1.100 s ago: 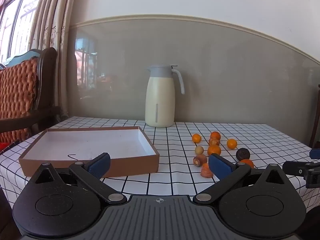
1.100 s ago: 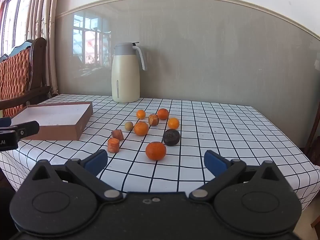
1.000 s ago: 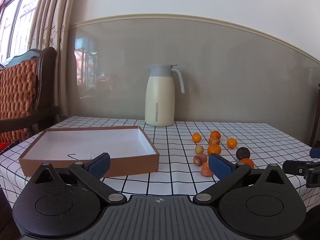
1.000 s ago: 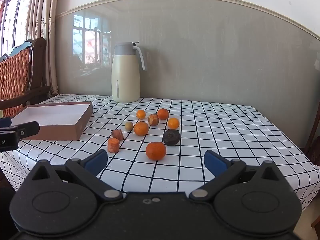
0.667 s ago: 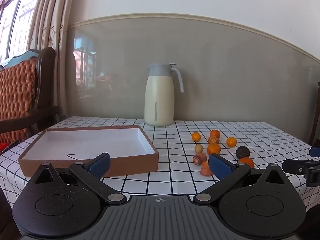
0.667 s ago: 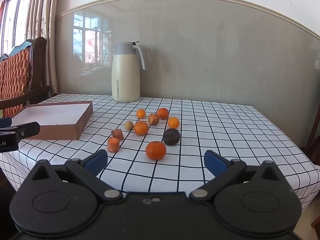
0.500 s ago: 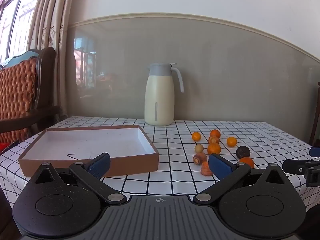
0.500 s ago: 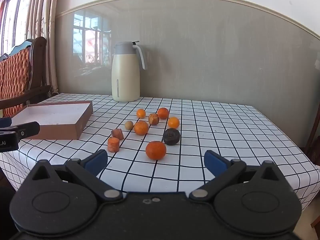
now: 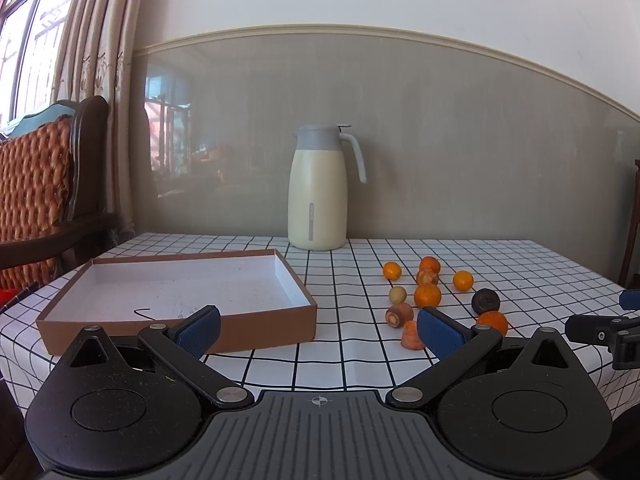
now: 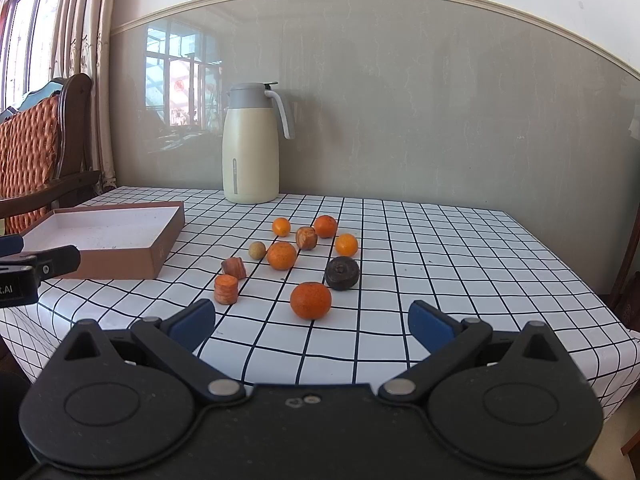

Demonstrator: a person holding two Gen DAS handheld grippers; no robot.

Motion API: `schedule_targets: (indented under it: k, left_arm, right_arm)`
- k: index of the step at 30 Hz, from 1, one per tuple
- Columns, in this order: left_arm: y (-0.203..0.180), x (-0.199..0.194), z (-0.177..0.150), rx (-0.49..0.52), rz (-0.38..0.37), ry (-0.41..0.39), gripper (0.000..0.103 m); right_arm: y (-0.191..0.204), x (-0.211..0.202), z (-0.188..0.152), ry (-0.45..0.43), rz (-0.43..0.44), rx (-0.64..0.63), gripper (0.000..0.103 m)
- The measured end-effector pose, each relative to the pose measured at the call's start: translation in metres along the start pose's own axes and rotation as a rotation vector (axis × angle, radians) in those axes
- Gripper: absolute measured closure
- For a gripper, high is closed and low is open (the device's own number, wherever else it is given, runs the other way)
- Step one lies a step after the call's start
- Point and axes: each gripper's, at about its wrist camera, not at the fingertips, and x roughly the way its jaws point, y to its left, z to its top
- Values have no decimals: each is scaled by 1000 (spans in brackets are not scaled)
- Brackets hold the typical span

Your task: Organize fruits

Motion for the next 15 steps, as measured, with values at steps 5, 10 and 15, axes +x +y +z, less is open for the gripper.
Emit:
schedule_targets:
  k: [5, 10, 15]
  left_arm:
    - [0, 0, 0, 0, 0, 1, 0]
    - [0, 0, 0, 0, 1, 1, 0]
    - [-1, 0, 1, 2, 1, 1, 0]
  right_arm:
    - [0, 0, 0, 0, 0, 0, 6]
    - [-1, -1, 0, 0, 0, 0, 6]
    - [-1, -2, 0, -1, 0, 1, 6]
